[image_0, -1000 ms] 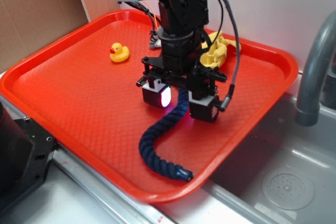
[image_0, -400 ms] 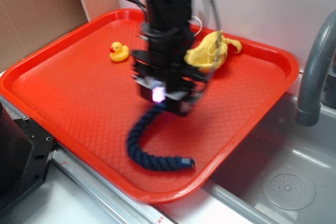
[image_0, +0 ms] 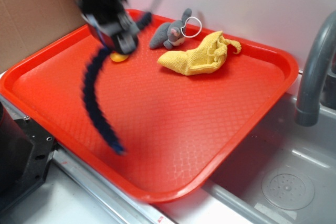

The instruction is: Grab the blue rope.

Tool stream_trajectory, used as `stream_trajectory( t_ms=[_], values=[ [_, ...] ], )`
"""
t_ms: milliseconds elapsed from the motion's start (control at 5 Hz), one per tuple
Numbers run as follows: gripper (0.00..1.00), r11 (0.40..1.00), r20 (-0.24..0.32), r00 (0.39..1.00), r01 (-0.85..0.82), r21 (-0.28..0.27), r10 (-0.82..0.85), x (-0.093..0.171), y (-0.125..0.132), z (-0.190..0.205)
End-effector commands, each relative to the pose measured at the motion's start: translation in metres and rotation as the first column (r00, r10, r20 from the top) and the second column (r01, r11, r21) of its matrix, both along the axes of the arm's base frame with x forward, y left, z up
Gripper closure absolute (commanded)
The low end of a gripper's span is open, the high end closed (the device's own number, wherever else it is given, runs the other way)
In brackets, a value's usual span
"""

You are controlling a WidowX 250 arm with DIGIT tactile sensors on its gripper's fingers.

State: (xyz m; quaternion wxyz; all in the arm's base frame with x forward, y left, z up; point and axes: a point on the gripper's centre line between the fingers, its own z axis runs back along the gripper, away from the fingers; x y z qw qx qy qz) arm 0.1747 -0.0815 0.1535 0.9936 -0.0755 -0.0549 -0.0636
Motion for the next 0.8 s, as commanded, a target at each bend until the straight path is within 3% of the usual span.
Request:
stream_trajectory(
  t_ms=[0, 200, 400, 600],
  values=[
    [1.00, 0.988, -0.036, 0.999, -0.036, 0.150, 0.041, 0.000, 0.069, 0.059],
    [1.00, 0.968, -0.045, 0.995, -0.073, 0.241, 0.086, 0.000, 0.113, 0.073],
    [1.00, 0.970, 0.038, 0.996, -0.082, 0.229, 0.075, -0.003, 0.126, 0.083],
    [1.00, 0.964, 0.021, 0.999, -0.051, 0.262, 0.047, 0.002, 0.113, 0.079]
  ],
)
